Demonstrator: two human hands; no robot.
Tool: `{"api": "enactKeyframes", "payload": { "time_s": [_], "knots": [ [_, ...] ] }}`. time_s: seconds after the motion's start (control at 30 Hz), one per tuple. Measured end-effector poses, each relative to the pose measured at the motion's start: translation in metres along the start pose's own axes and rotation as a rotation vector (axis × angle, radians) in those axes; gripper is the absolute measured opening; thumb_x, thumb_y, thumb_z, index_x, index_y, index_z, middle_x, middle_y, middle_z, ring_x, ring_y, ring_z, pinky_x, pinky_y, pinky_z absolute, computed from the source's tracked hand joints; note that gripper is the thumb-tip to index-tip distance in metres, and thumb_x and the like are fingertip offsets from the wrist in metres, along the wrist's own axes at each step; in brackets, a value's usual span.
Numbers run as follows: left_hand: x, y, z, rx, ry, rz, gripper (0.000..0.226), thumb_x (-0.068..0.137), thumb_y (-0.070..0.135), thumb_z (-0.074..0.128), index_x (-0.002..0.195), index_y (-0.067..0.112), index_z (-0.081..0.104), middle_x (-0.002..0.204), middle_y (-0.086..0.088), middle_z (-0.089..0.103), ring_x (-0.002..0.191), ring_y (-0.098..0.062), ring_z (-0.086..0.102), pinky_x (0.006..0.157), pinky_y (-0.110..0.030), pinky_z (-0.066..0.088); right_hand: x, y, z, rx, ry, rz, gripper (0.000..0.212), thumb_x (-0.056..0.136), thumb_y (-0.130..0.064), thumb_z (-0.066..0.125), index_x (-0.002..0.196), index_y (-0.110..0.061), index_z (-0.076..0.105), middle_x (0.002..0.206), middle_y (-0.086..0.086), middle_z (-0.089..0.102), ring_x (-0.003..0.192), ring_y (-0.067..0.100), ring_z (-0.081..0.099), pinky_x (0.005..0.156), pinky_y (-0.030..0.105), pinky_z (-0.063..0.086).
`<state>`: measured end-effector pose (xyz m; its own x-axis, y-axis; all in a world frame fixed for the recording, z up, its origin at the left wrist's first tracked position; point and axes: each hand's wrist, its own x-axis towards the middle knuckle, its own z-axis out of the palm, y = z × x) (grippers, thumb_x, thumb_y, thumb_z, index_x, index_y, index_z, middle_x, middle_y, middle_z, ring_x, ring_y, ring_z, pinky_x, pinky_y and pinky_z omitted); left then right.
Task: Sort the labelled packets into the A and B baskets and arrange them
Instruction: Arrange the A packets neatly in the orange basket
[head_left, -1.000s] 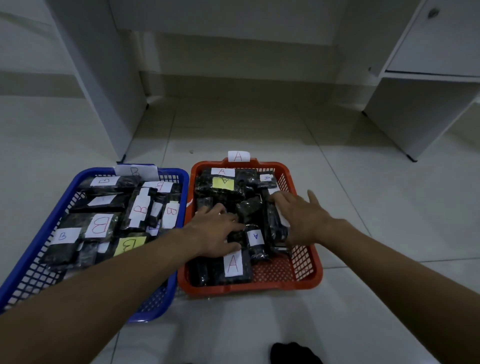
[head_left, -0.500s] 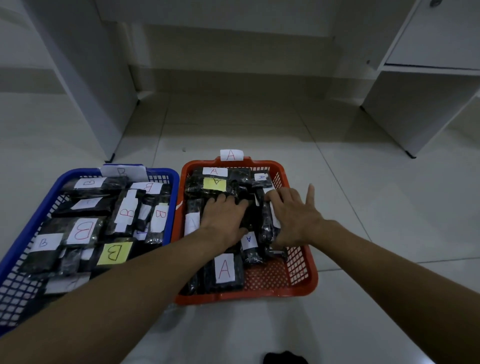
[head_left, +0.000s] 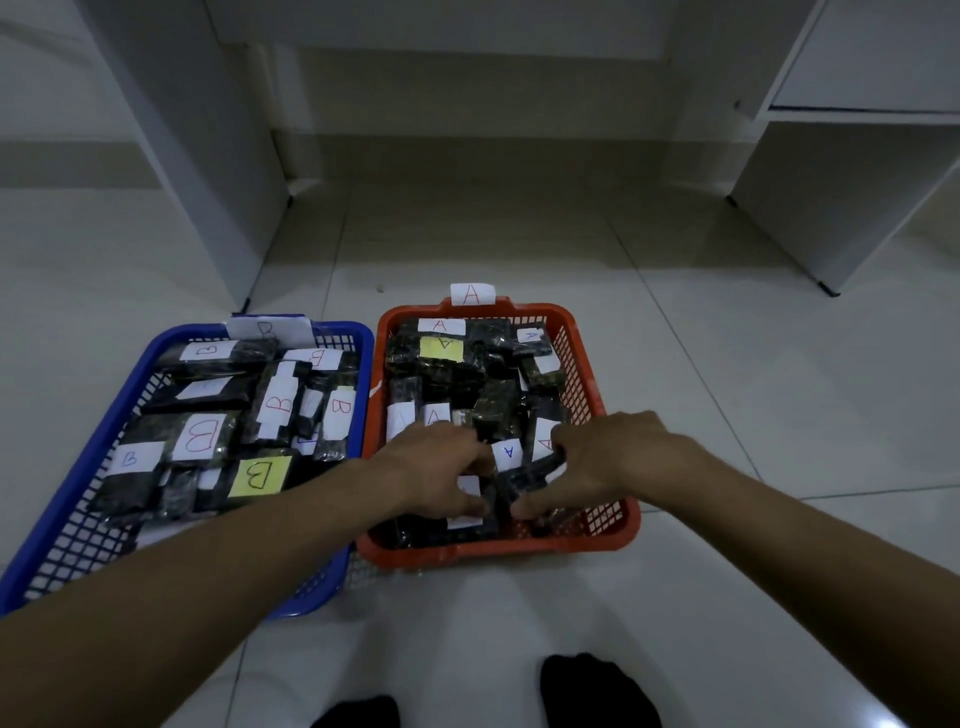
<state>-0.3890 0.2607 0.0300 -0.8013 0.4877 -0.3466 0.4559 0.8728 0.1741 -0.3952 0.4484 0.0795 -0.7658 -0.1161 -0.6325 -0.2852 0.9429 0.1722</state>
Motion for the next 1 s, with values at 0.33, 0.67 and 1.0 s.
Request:
{"api": "enactKeyframes", "payload": {
  "time_s": [0.33,0.67,1.0],
  "knots": [
    [-0.006,-0.007,0.004,0.019,-0.044,-0.049,0.059,0.083,0.035,0.073,0.134,0.031,0.045,0.135,0.004,0.050,0.120,-0.020,0.045,0.097,-0.037,0.040,0.003,-0.026,0.002,-0.316,0.023,0.063,0.106,0.066,-0.100,0.026,0.132,-0.021,0.051,0.120,0.006,0.059,0.108,0.027,0.055,0.095,0.042,0.042],
    [-0.001,-0.013,-0.009,0.036,0.058,-0.122,0.056,0.086,0.049,0.065,0.134,0.023,0.047,0.123,-0.004,0.057,0.117,-0.022,0.046,0.093,-0.037,0.043,0.010,0.000,0.000,-0.099,0.259,-0.035,0.117,0.061,-0.065,0.080,0.147,-0.025,0.012,0.146,0.015,0.031,0.136,0.035,0.032,0.110,0.059,0.029],
    [0.047,-0.006,0.002,-0.047,0.169,-0.197,0.060,0.091,0.039,0.060,0.144,0.023,0.037,0.124,-0.007,0.058,0.122,-0.026,0.040,0.097,-0.040,0.038,0.067,0.018,-0.006,-0.103,0.322,-0.178,0.109,0.070,-0.062,0.074,0.152,-0.027,0.013,0.154,0.006,0.028,0.146,0.030,0.020,0.115,0.068,0.007]
  ]
}}
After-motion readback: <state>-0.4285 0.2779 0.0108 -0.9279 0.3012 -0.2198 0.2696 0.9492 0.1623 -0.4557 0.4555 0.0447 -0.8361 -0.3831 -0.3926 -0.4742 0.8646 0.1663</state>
